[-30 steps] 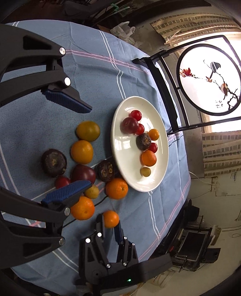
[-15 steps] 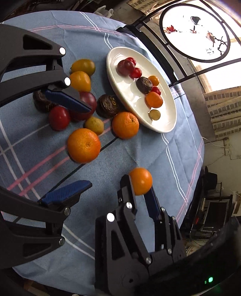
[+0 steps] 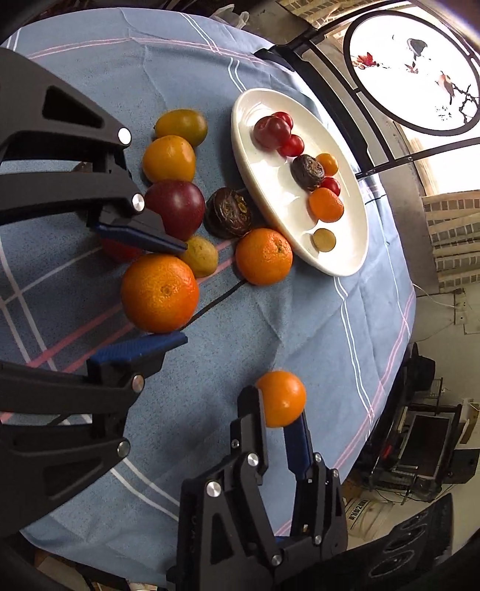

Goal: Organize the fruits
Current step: 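Grasp an orange with the right tool while the left tool grasps another orange, then carry both oranges over the white plate and open both tools to release them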

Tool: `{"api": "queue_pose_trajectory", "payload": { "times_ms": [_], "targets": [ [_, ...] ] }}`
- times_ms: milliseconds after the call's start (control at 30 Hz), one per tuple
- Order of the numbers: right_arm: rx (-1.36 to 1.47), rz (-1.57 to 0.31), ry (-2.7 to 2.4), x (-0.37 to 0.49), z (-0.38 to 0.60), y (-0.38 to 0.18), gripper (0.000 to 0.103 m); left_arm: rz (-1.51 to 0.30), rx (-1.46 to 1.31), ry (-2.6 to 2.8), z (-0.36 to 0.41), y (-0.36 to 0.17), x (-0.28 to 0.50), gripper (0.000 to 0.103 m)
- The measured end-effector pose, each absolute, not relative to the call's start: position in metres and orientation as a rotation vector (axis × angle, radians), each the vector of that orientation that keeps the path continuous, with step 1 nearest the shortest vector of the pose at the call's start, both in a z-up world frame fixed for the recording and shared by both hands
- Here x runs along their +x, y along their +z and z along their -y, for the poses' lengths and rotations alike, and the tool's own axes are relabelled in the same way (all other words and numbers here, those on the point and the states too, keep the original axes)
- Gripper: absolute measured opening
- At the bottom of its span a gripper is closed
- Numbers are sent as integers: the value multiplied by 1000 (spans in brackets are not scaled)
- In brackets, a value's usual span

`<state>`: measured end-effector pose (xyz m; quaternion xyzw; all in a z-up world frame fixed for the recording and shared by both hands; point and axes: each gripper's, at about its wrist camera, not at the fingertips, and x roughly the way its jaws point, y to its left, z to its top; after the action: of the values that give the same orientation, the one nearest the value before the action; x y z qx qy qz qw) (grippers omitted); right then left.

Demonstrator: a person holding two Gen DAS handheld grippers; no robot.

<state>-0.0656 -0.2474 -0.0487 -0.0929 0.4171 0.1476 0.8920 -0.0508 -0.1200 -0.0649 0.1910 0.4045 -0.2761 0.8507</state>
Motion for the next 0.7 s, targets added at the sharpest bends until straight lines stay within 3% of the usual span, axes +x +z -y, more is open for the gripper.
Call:
{"api": "queue_pose_trajectory", "payload": {
  "times_ms": [467,700],
  "targets": [
    [-193,-871,427,-72,200,-42,38,-776,290,-461,64,-26,-33,43],
    [-195,-792,410,-50,192,-8,38,-702,293,-375,53,0,3,43]
  ]
}}
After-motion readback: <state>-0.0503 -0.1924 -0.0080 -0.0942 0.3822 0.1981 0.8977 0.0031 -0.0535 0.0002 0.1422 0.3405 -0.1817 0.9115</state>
